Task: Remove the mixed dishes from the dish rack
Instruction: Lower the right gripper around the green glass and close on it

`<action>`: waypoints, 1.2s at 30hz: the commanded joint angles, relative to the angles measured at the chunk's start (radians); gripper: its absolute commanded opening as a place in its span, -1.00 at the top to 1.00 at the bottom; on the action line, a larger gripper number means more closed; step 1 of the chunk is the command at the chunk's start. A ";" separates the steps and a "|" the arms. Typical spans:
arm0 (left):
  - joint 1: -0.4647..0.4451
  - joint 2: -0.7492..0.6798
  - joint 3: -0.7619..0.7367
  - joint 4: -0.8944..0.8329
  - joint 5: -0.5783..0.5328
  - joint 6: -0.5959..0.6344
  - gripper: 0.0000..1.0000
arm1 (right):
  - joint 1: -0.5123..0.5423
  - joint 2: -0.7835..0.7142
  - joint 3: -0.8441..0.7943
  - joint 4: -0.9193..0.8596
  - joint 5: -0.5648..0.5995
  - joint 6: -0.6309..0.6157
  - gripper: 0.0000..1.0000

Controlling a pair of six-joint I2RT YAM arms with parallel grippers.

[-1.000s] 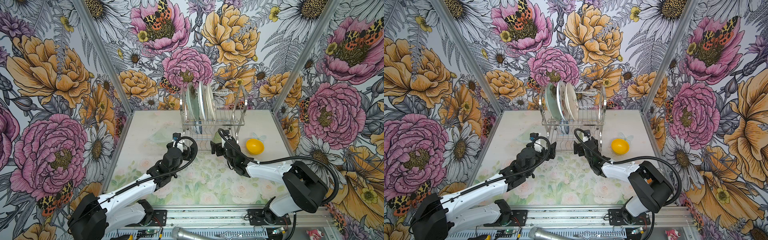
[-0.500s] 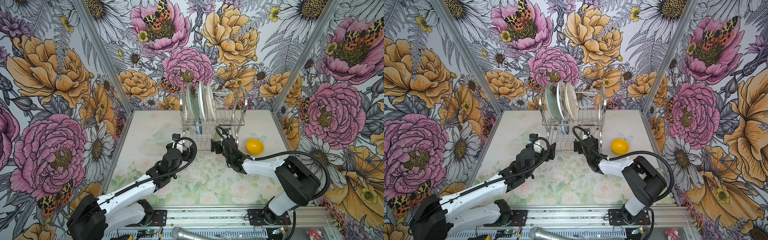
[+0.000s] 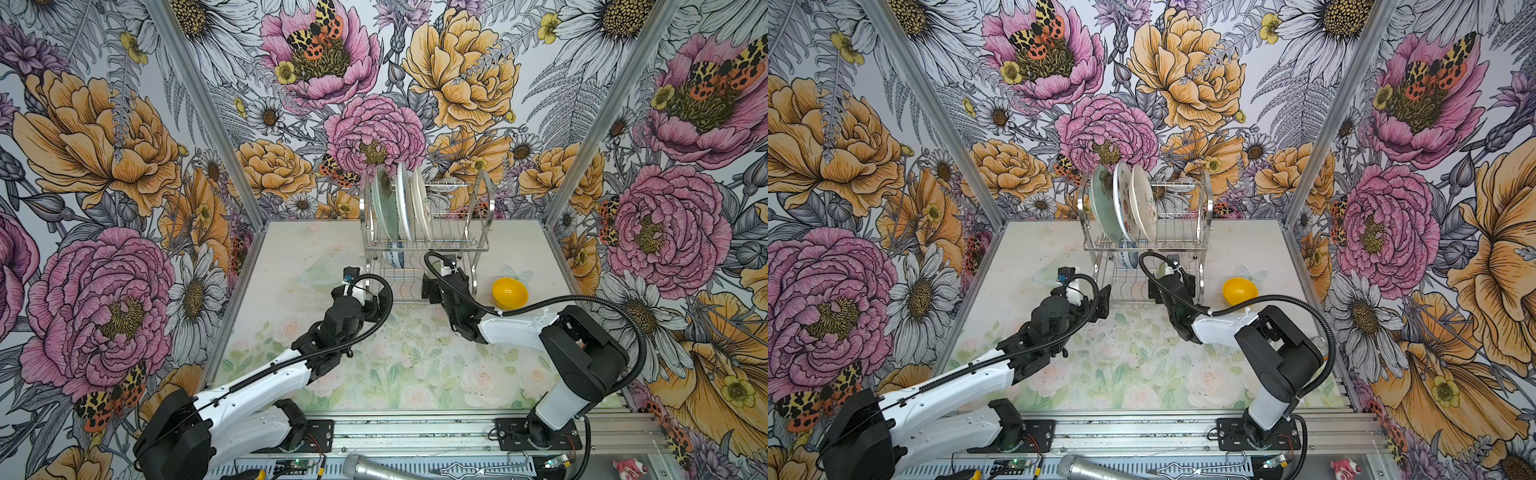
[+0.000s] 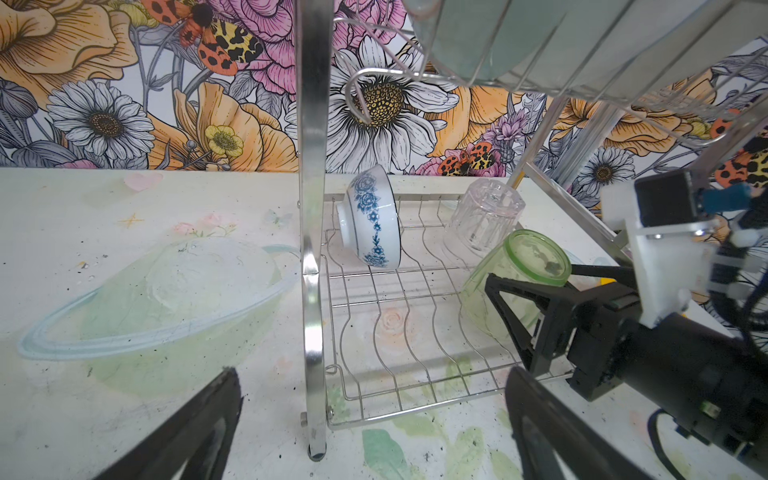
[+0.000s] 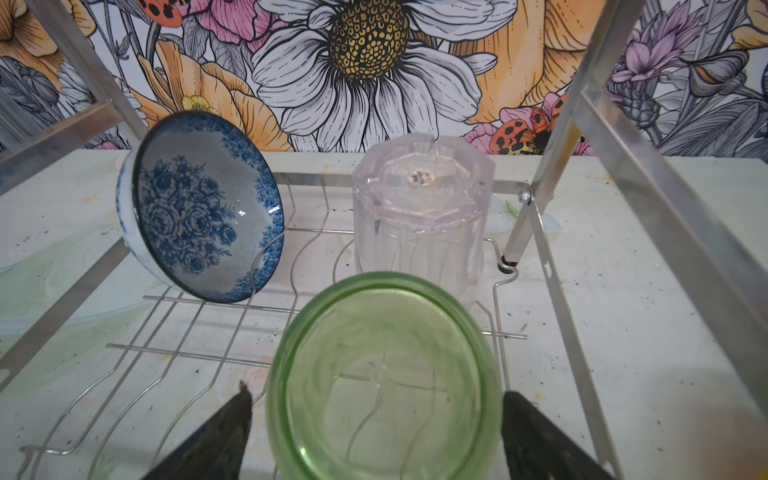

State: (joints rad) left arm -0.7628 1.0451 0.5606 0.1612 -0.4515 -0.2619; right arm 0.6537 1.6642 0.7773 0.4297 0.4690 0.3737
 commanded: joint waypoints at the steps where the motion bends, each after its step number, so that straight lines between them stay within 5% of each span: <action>1: 0.010 0.005 -0.013 -0.002 0.010 -0.011 -0.98 | -0.007 0.014 0.023 0.029 0.021 0.021 -0.74; 17: 0.014 0.010 -0.016 -0.004 0.003 -0.014 -0.97 | -0.008 -0.015 0.000 0.036 -0.007 0.040 -0.34; 36: 0.020 0.024 -0.019 -0.003 0.004 -0.022 -0.98 | -0.009 -0.074 -0.030 0.047 -0.162 0.049 -0.24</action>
State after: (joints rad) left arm -0.7502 1.0630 0.5514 0.1577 -0.4515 -0.2657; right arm 0.6464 1.6299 0.7559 0.4534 0.3443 0.4038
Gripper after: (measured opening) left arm 0.987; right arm 0.719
